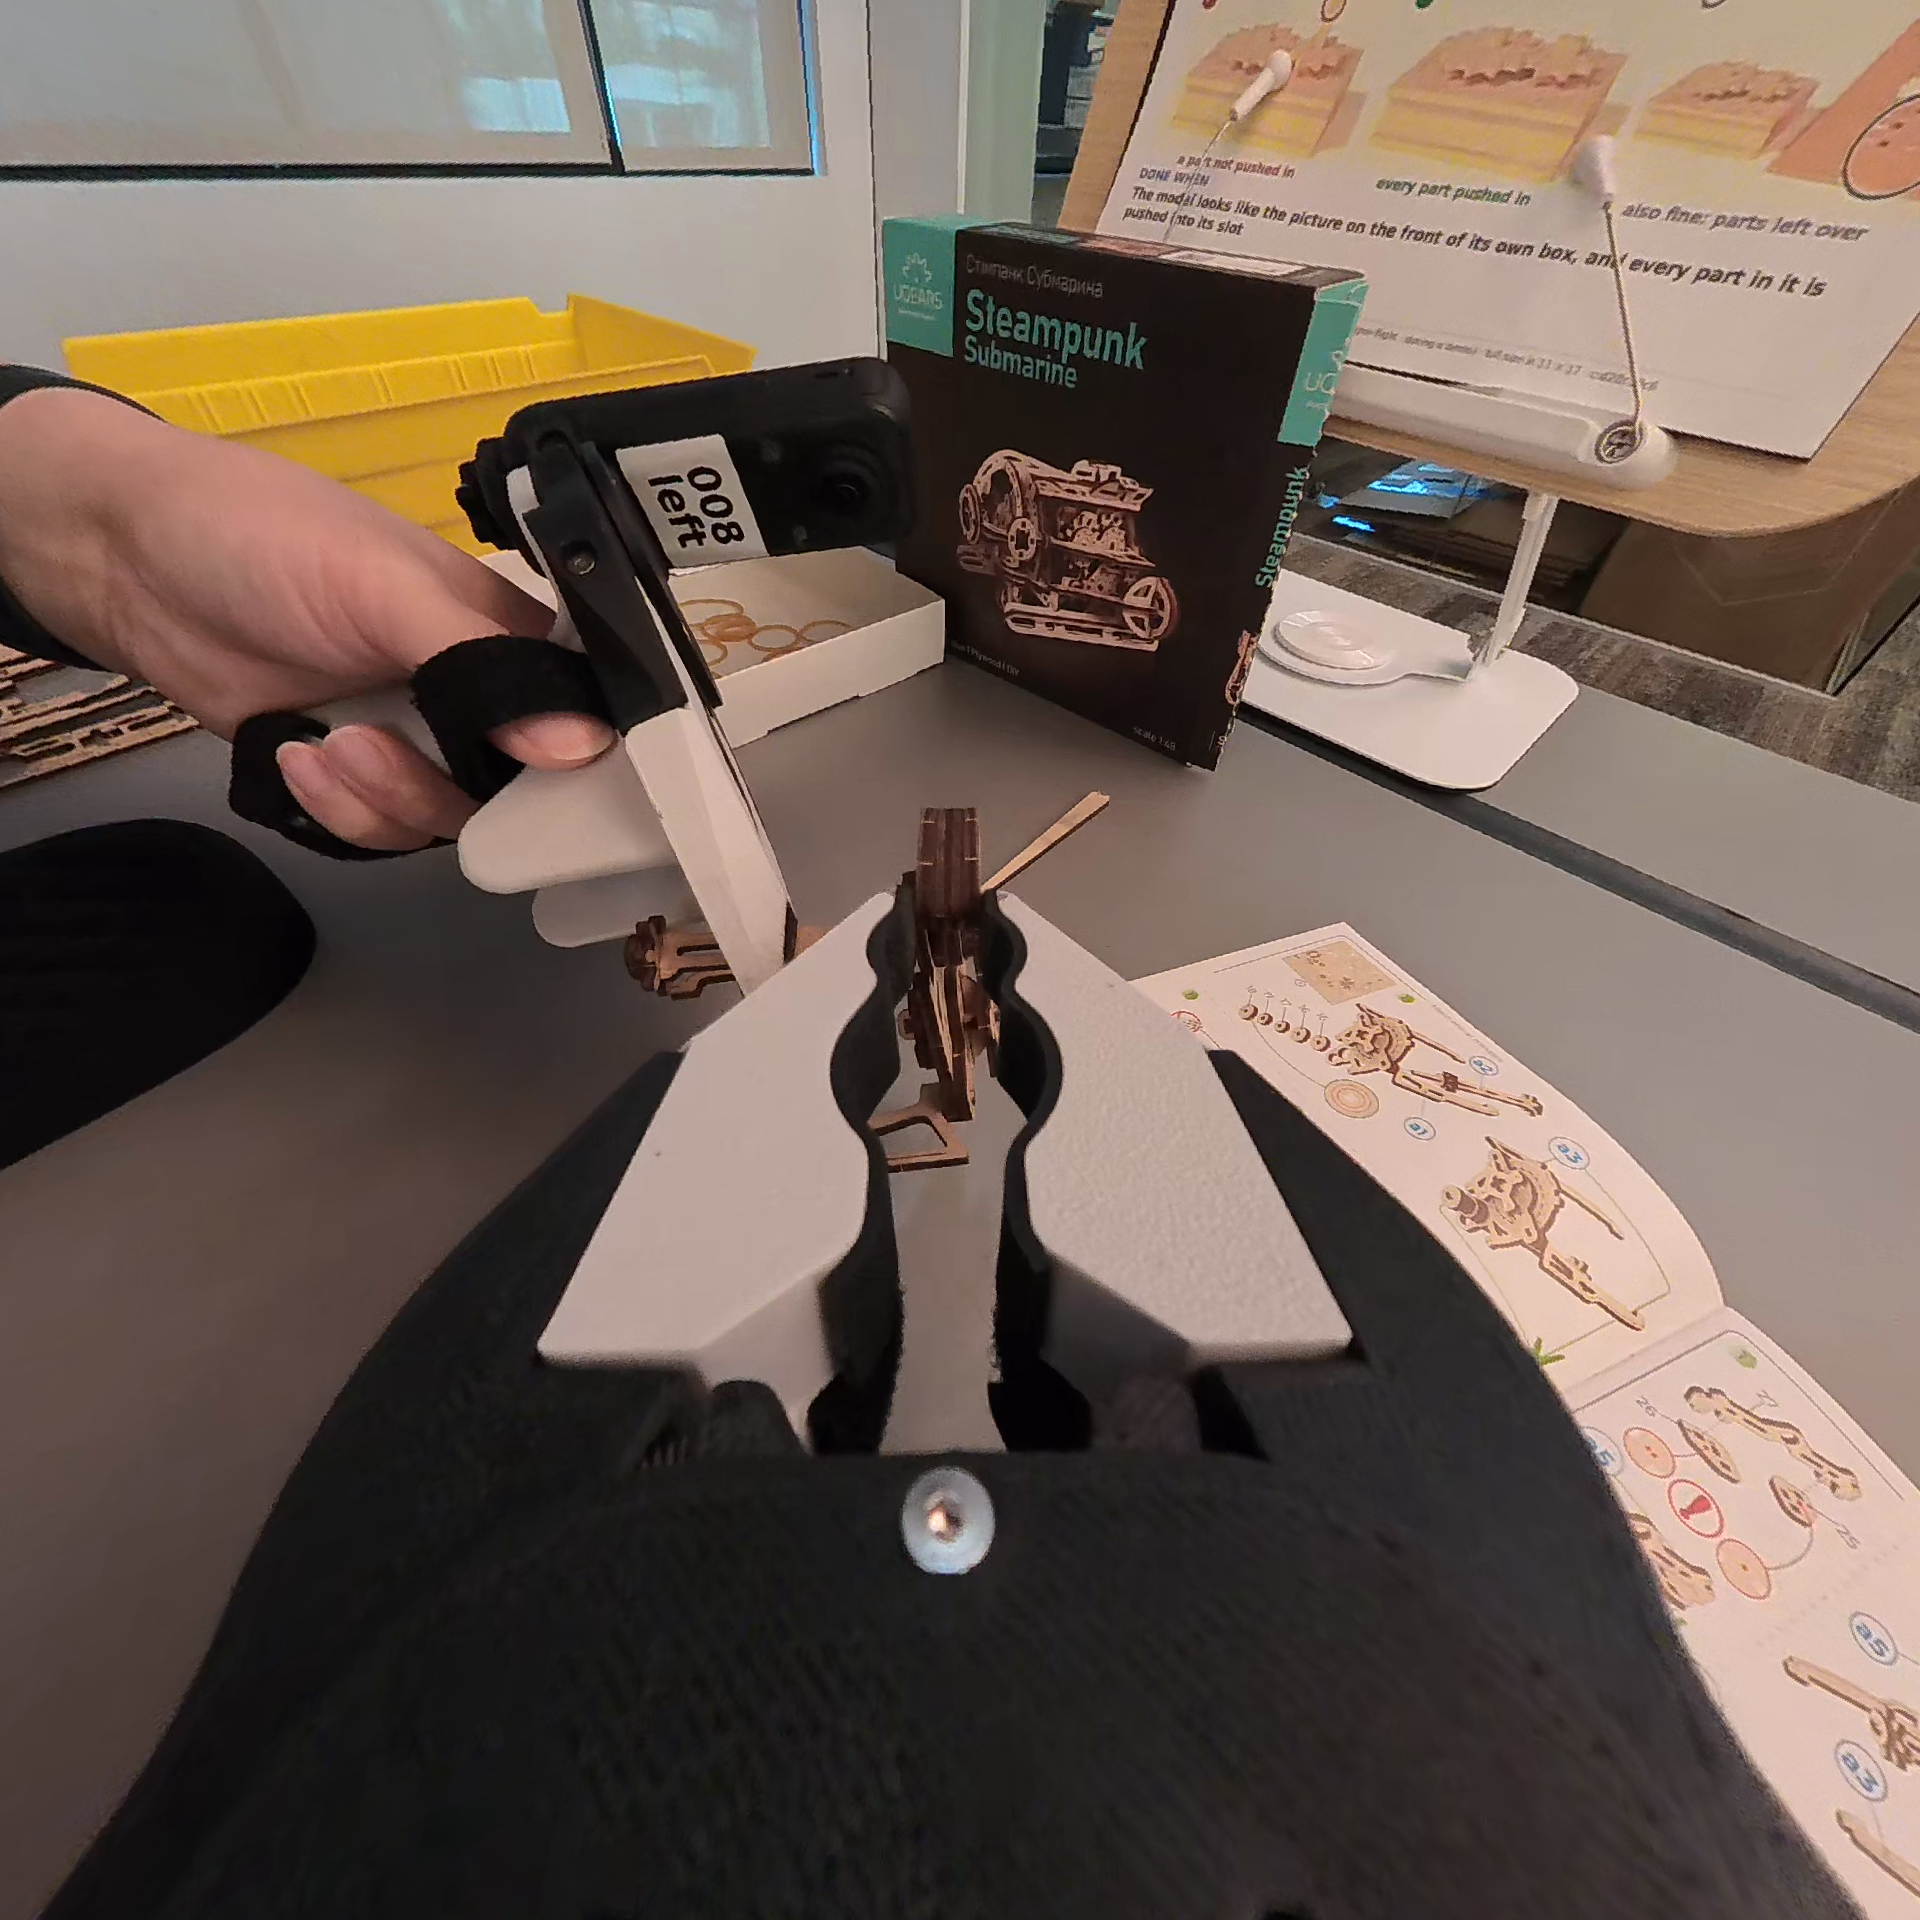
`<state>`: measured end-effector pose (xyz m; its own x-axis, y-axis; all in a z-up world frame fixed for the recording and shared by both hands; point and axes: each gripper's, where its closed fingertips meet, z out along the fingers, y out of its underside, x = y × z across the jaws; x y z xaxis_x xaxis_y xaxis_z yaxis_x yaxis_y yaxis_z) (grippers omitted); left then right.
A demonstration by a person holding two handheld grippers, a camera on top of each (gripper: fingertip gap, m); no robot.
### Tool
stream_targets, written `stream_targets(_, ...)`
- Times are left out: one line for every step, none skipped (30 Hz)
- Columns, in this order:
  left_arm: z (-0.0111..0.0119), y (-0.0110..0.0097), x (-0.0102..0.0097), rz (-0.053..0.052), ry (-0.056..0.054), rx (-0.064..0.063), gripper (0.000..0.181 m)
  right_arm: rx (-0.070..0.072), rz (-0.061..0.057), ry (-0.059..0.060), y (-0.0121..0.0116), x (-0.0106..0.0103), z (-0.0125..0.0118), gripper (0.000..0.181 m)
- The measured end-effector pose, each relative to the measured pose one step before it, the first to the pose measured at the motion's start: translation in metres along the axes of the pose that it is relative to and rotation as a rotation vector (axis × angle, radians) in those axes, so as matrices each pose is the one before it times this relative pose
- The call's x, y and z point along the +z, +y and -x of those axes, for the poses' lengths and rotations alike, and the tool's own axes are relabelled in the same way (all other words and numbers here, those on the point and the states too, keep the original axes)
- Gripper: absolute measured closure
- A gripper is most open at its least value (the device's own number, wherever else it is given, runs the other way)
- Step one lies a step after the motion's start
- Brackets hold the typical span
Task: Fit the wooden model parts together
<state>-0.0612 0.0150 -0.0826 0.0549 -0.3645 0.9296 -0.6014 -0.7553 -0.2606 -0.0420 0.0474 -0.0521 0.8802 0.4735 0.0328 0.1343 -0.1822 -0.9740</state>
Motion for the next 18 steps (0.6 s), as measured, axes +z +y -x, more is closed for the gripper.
stream_targets(-0.00023, -0.00002, -0.00007, 0.0002, 0.0005, 0.0004, 0.181, -0.0037, 0.0014, 0.0005, 0.00015, 0.00004, 0.00016, 0.171)
stream_targets(-0.00022, 0.00015, -0.00006, 0.0009, 0.0003, 0.0007, 0.181, -0.0034, 0.0030, 0.0001, 0.00042, 0.00013, 0.00014, 0.170)
stream_targets(-0.00005, -0.00001, 0.00001, 0.0006, -0.0001, 0.0005, 0.181, -0.0034, 0.0025, 0.0004, 0.00038, 0.00011, 0.00001, 0.170)
stream_targets(-0.00024, -0.00001, 0.00006, -0.0004, 0.0009, 0.0001, 0.181, -0.0028, 0.0021, 0.0003, 0.00044, 0.00004, 0.00003, 0.170)
stream_targets(-0.00010, 0.00013, 0.00017, 0.0017, 0.0001, -0.0005, 0.181, -0.0019, 0.0004, -0.0004, -0.00006, -0.00005, 0.00013, 0.170)
stream_targets(-0.00020, -0.00001, -0.00003, 0.0001, 0.0007, -0.0001, 0.181, -0.0022, -0.0007, 0.0002, -0.00017, -0.00010, 0.00000, 0.170)
stream_targets(-0.00032, -0.00003, 0.00001, -0.0002, 0.0018, -0.0009, 0.181, -0.0040, -0.0004, -0.0001, -0.00020, -0.00023, -0.00004, 0.171)
stream_targets(-0.00041, 0.00003, -0.00011, 0.0007, 0.0024, -0.0016, 0.181, -0.0035, 0.0014, -0.0010, 0.00009, -0.00012, 0.00011, 0.171)
stream_targets(-0.00001, 0.00002, -0.00019, 0.0004, -0.0001, 0.0004, 0.181, -0.0044, -0.0009, -0.0026, -0.00028, -0.00024, 0.00042, 0.171)
stream_targets(-0.00020, 0.00043, -0.00012, 0.0025, 0.0013, 0.0001, 0.181, -0.0079, -0.0013, -0.0035, -0.00036, -0.00016, 0.00059, 0.170)
stream_targets(-0.00046, 0.00045, -0.00005, 0.0030, 0.0027, -0.0019, 0.181, -0.0110, 0.0015, -0.0006, 0.00008, -0.00028, 0.00029, 0.170)
stream_targets(-0.00022, 0.00024, -0.00014, -0.0003, 0.0014, -0.0013, 0.181, -0.0101, 0.0050, 0.0027, 0.00045, -0.00013, 0.00000, 0.171)
stream_targets(-0.00003, 0.00049, -0.00008, 0.0026, 0.0008, -0.0011, 0.181, -0.0104, 0.0020, 0.0008, -0.00010, 0.00006, 0.00047, 0.171)
stream_targets(0.00011, 0.00047, -0.00012, 0.0028, 0.0006, -0.0011, 0.181, -0.0108, 0.0011, -0.0006, -0.00017, 0.00015, 0.00086, 0.171)
stream_targets(0.00018, 0.00023, -0.00004, -0.0001, -0.0005, -0.0007, 0.181, -0.0123, 0.0038, 0.0039, 0.00019, 0.00029, 0.00029, 0.171)
stream_targets(0.00034, 0.00018, -0.00006, 0.0005, -0.0011, 0.0000, 0.181, -0.0124, 0.0046, 0.0039, 0.00037, 0.00021, 0.00043, 0.171)
stream_targets(0.00058, 0.00011, -0.00011, -0.0003, -0.0021, 0.0025, 0.181, -0.0127, 0.0028, 0.0066, 0.00015, 0.00011, 0.00004, 0.171)
stream_targets(0.00037, 0.00031, -0.00008, 0.0005, -0.0011, 0.0007, 0.181, -0.0104, 0.0002, 0.0103, -0.00040, -0.00027, -0.00042, 0.171)
